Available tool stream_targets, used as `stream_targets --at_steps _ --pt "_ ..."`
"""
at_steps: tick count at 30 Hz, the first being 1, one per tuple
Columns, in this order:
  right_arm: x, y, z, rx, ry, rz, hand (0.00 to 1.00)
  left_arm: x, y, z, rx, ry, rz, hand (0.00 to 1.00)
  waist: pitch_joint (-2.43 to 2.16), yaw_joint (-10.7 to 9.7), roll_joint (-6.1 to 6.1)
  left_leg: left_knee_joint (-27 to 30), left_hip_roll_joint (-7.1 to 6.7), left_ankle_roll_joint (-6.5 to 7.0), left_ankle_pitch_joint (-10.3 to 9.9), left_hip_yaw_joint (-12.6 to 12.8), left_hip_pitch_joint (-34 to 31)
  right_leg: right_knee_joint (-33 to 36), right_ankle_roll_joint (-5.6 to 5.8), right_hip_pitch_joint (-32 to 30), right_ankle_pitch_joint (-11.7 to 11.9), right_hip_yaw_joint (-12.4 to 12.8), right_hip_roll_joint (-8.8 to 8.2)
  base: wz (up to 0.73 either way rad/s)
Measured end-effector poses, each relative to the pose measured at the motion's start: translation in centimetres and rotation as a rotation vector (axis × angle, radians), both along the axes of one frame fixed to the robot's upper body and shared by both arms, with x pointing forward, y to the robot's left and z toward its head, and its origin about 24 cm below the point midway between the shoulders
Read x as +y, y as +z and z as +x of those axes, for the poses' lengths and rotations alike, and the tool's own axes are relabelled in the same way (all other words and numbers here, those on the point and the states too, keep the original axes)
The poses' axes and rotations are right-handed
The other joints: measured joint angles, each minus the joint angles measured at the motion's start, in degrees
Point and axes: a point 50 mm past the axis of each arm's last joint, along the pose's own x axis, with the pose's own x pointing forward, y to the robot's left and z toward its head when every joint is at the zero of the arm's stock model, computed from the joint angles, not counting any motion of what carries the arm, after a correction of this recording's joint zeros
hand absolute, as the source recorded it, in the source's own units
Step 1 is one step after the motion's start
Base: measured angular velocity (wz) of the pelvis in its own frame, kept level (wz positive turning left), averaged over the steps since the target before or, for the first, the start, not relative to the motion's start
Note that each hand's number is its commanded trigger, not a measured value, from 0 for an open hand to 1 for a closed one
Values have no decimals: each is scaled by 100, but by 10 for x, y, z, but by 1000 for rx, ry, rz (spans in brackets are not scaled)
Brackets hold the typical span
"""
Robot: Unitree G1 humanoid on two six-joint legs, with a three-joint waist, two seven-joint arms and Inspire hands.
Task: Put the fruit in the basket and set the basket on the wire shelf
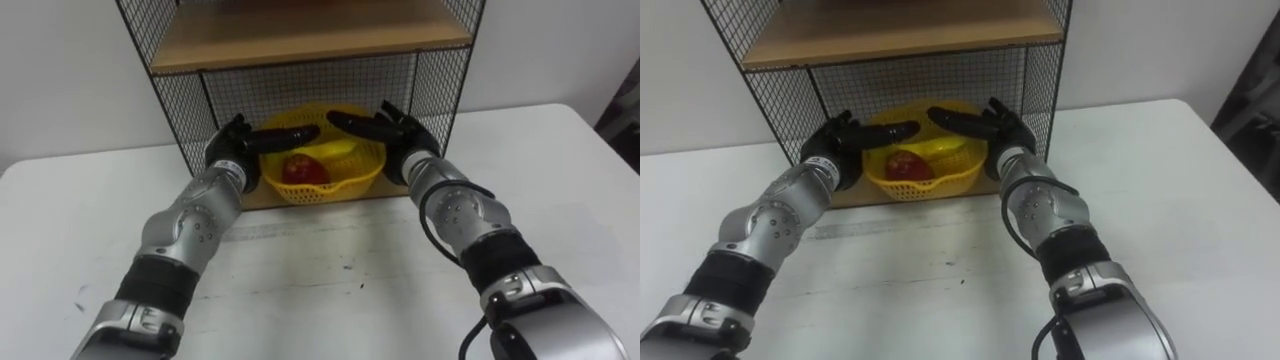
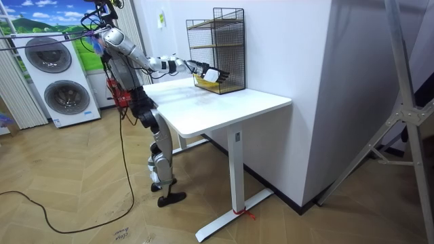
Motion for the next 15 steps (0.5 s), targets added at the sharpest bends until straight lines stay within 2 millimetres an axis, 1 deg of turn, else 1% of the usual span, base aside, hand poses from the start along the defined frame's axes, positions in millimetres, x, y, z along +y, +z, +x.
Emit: stream_targets --at_steps 6,8,10,14,15 --pt "-1 0 0 2 -4 5 0 2 1 0 -2 10 -6 0 -6 -34 -13 -42 3 2 33 45 -6 23 -1 -46 1 -1 -3 -2" --pt "-3 0 0 4 -14 11 0 3 1 1 -7 2 -9 0 -19 -31 -35 -41 5 2 33 52 -4 25 -1 -46 1 0 -4 0" --pt "-5 0 1 3 -23 19 0 3 1 1 -14 -5 -11 0 -37 -23 -64 -41 5 2 33 53 -2 25 -1 -46 0 -5 -6 0" --pt "-7 1 1 1 -29 26 0 8 3 2 -24 -7 -2 0 -99 -26 -162 -36 8 2 33 52 -3 25 -2 -40 0 -9 -7 0" --pt "-7 1 1 0 -30 27 0 9 3 2 -27 -6 0 0 -108 -22 -171 -38 7 2 32 50 -6 23 -2 -43 0 -6 -7 0"
